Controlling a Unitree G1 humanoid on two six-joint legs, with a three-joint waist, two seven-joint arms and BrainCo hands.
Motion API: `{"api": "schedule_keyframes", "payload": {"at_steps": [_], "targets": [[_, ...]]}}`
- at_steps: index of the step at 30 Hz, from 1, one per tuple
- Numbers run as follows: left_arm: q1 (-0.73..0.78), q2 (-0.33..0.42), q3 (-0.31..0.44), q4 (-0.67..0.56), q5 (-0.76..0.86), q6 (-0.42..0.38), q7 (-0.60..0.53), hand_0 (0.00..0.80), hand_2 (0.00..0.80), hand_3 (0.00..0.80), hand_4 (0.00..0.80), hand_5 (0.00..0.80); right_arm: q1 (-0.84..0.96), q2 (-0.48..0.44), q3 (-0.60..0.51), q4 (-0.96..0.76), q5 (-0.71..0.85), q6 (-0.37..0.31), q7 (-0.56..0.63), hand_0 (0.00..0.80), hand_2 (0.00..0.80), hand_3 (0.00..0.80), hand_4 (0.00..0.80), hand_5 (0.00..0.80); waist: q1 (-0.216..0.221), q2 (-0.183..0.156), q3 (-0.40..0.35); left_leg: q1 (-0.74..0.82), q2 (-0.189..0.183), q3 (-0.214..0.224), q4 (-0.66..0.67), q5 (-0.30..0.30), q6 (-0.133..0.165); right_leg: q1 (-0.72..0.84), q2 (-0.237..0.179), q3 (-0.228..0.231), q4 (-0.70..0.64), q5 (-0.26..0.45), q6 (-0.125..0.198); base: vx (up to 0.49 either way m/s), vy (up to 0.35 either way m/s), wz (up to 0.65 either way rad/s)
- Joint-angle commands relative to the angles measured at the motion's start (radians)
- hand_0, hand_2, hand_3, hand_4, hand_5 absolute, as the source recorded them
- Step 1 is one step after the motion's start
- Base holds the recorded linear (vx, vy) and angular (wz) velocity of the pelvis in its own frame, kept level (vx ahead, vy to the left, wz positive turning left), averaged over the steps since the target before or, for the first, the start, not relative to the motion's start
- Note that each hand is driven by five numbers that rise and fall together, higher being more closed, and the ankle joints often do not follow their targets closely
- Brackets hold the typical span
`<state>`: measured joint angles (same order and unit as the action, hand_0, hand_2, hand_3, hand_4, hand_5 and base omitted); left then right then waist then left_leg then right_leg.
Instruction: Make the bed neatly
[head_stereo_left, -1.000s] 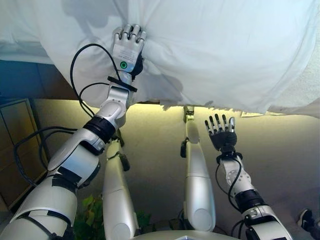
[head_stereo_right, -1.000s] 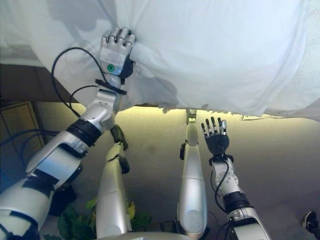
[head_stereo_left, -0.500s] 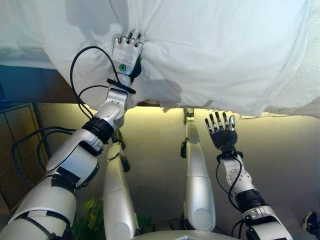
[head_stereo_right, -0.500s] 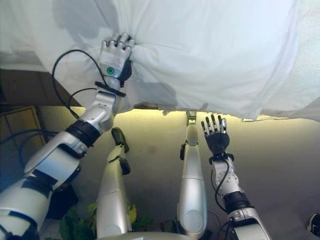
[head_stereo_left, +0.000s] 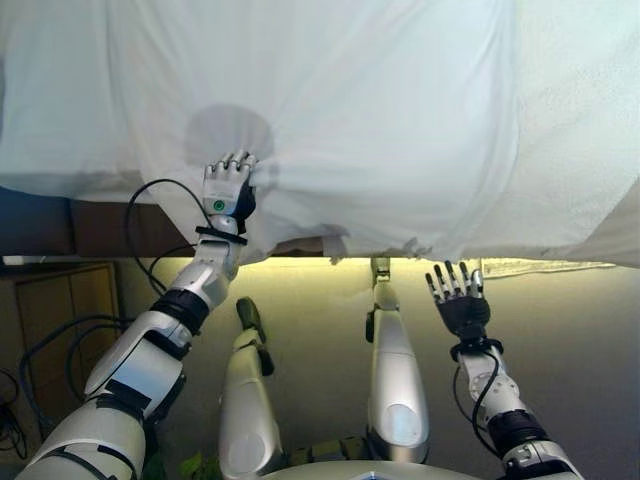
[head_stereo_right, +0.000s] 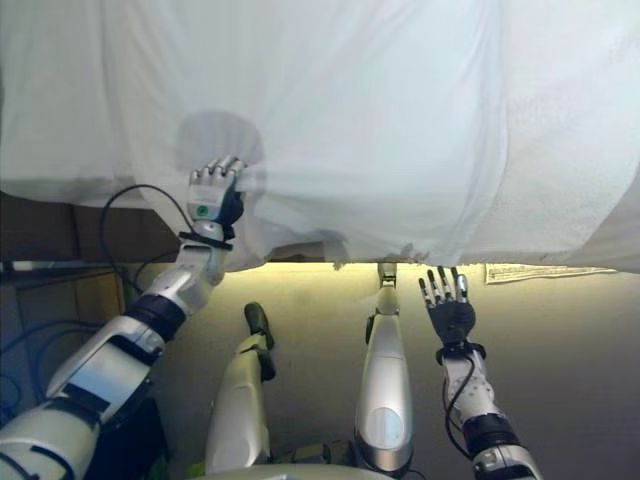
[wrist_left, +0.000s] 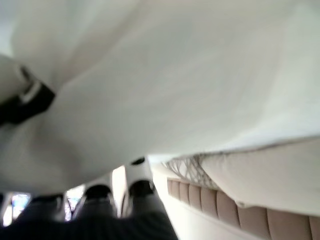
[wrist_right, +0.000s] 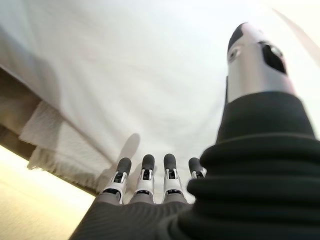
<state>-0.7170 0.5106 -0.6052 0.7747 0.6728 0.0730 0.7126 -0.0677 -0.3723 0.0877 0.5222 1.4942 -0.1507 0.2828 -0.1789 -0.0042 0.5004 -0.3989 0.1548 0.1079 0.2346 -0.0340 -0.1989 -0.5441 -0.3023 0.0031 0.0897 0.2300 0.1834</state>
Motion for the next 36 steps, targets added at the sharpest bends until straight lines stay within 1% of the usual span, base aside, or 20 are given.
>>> {"api": "schedule_keyframes", "payload": {"at_steps": [1,3,6,9,11,12,13,15,19,20,22,24,25,29,30,31,33,36], "targets": [[0.148,0.139,0.112,0.067,-0.059,0.011,-0.014,0.8,0.8,0.8,0.8,0.8,0.065,-0.057,-0.071,-0.029,-0.013,0.014,0.052,0.0,0.0,0.0,0.0,0.0,0.008,0.024,-0.003,-0.096,-0.016,0.025,0.018,0.11,0.063,0.047,-0.02,-0.066,0.099,-0.109,0.004,0.037,0.067,-0.03],[0.172,0.161,0.125,0.074,-0.12,-0.005,-0.023,0.8,0.8,0.8,0.8,0.8,0.068,-0.074,-0.074,-0.001,-0.006,0.016,0.074,0.0,0.0,0.0,0.0,0.0,0.013,0.034,-0.011,-0.083,-0.019,0.025,0.021,0.103,0.063,0.057,-0.024,-0.068,0.108,-0.12,0.003,0.019,0.05,0.0],[0.185,0.165,0.132,0.079,-0.155,-0.031,-0.029,0.8,0.8,0.8,0.8,0.8,0.069,-0.08,-0.067,0.016,0.007,0.014,0.088,0.0,0.0,0.0,0.0,0.0,0.019,0.038,-0.015,-0.081,-0.021,0.021,0.028,0.099,0.064,0.06,-0.025,-0.069,0.118,-0.13,0.001,0.0,0.0,0.0],[0.188,0.142,0.123,0.075,-0.147,-0.05,-0.031,0.8,0.8,0.8,0.8,0.8,0.065,-0.07,-0.052,0.02,0.026,0.003,0.09,0.0,0.0,0.0,0.0,0.0,0.027,0.033,-0.014,-0.086,-0.02,0.012,0.031,0.098,0.065,0.066,-0.02,-0.074,0.115,-0.13,-0.001,-0.021,-0.061,0.01],[0.178,0.126,0.112,0.075,-0.151,-0.053,-0.029,0.8,0.8,0.8,0.8,0.8,0.061,-0.059,-0.04,0.024,0.042,-0.005,0.092,0.0,0.0,0.0,0.0,0.0,0.033,0.022,-0.011,-0.093,-0.018,0.008,0.029,0.101,0.067,0.069,-0.015,-0.081,0.107,-0.124,0.0,-0.032,-0.124,0.01],[0.175,0.119,0.11,0.076,-0.152,-0.058,-0.03,0.621,0.621,0.621,0.621,0.621,0.061,-0.053,-0.036,0.026,0.048,-0.007,0.094,0.0,0.0,0.0,0.0,0.0,0.036,0.017,-0.01,-0.095,-0.016,0.005,0.029,0.102,0.068,0.072,-0.013,-0.085,0.103,-0.122,0.001,-0.036,-0.146,0.0],[0.17,0.113,0.109,0.078,-0.152,-0.056,-0.03,0.0,0.0,0.0,0.0,0.0,0.061,-0.045,-0.033,0.027,0.054,-0.01,0.094,0.0,0.0,0.0,0.0,0.0,0.039,0.01,-0.009,-0.099,-0.014,0.001,0.029,0.103,0.068,0.074,-0.009,-0.089,0.099,-0.119,0.001,-0.031,-0.135,0.01],[0.169,0.101,0.11,0.076,-0.155,-0.063,-0.045,0.0,0.0,0.0,0.0,0.0,0.066,-0.025,-0.031,0.029,0.06,-0.012,0.097,0.0,0.0,0.0,0.0,0.0,0.044,-0.003,-0.009,-0.101,-0.009,-0.005,0.031,0.103,0.069,0.081,-0.001,-0.097,0.093,-0.115,0.002,-0.02,-0.132,0.03],[0.196,0.076,0.106,0.067,-0.19,-0.082,-0.054,0.0,0.0,0.0,0.0,0.0,0.072,0.012,-0.042,0.019,0.039,-0.015,0.075,0.0,0.0,0.0,0.0,0.0,0.053,-0.015,-0.019,-0.083,-0.006,-0.016,0.031,0.096,0.071,0.118,0.007,-0.112,0.076,-0.114,-0.001,0.039,-0.09,0.09],[0.208,0.05,0.103,0.068,-0.194,-0.082,-0.049,0.0,0.0,0.0,0.0,0.0,0.058,0.026,-0.033,0.006,0.031,-0.03,0.034,0.0,0.0,0.0,0.0,0.0,0.061,-0.012,-0.025,-0.073,-0.004,-0.022,0.034,0.092,0.073,0.131,0.007,-0.119,0.075,-0.118,-0.002,0.109,-0.076,0.13],[0.222,0.021,0.09,0.059,-0.207,-0.075,-0.055,0.0,0.0,0.0,0.0,0.0,0.03,0.045,-0.027,-0.005,0.02,-0.049,-0.021,0.0,0.0,0.0,0.0,0.0,0.079,-0.004,-0.034,-0.059,-0.003,-0.036,0.039,0.086,0.073,0.154,0.003,-0.133,0.077,-0.123,0.0,0.105,-0.081,0.09],[0.247,0.004,0.085,0.045,-0.241,-0.067,-0.057,0.0,0.0,0.0,0.0,0.0,0.01,0.055,-0.029,-0.009,0.013,-0.062,-0.054,0.0,0.0,0.0,0.0,0.0,0.098,0.007,-0.045,-0.052,-0.004,-0.052,0.044,0.082,0.073,0.171,-0.002,-0.147,0.079,-0.127,0.003,0.08,-0.087,0.17],[0.269,-0.002,0.09,0.047,-0.267,-0.076,-0.059,0.0,0.0,0.0,0.0,0.0,0.003,0.061,-0.032,-0.008,0.008,-0.067,-0.065,0.0,0.0,0.0,0.0,0.0,0.108,0.011,-0.05,-0.05,-0.004,-0.06,0.048,0.079,0.074,0.177,-0.003,-0.153,0.083,-0.13,0.002,0.086,-0.09,0.19],[0.336,-0.008,0.128,0.066,-0.357,-0.167,-0.042,0.0,0.0,0.0,0.0,0.0,-0.031,0.064,-0.04,0.009,0.005,-0.08,-0.105,0.0,0.0,0.0,0.0,0.0,0.137,0.027,-0.061,-0.042,-0.003,-0.081,0.055,0.077,0.075,0.194,-0.007,-0.163,0.097,-0.143,-0.002,0.066,-0.051,0.15],[0.33,0.001,0.141,0.05,-0.386,-0.206,-0.032,0.0,0.0,0.0,0.0,0.0,-0.056,0.059,-0.042,0.035,0.013,-0.085,-0.11,0.0,0.0,0.0,0.0,0.0,0.148,0.033,-0.059,-0.043,-0.003,-0.085,0.056,0.075,0.075,0.196,-0.009,-0.168,0.104,-0.151,-0.004,0.025,-0.021,0.14],[0.319,0.007,0.148,0.03,-0.406,-0.227,-0.025,0.0,0.0,0.0,0.0,0.0,-0.075,0.054,-0.043,0.051,0.016,-0.089,-0.114,0.0,0.0,0.0,0.0,0.0,0.154,0.038,-0.056,-0.044,-0.002,-0.087,0.057,0.071,0.075,0.196,-0.01,-0.171,0.111,-0.158,-0.005,-0.004,-0.036,0.13],[0.282,0.029,0.171,-0.045,-0.424,-0.251,-0.027,0.0,0.0,0.0,0.0,0.0,-0.126,0.038,-0.054,0.095,0.041,-0.093,-0.123,0.0,0.0,0.0,0.0,0.0,0.173,0.048,-0.049,-0.062,-0.009,-0.097,0.049,0.077,0.08,0.184,-0.015,-0.184,0.115,-0.16,-0.004,-0.053,-0.066,0.2],[0.22,0.048,0.181,-0.121,-0.446,-0.287,-0.001,0.0,0.0,0.0,0.0,0.0,-0.187,0.032,-0.07,0.153,0.073,-0.101,-0.116,0.0,0.0,0.0,0.0,0.0,0.195,0.056,-0.035,-0.089,-0.023,-0.11,0.032,0.09,0.083,0.168,-0.017,-0.202,0.109,-0.152,0.0,-0.087,-0.097,0.27]]}}
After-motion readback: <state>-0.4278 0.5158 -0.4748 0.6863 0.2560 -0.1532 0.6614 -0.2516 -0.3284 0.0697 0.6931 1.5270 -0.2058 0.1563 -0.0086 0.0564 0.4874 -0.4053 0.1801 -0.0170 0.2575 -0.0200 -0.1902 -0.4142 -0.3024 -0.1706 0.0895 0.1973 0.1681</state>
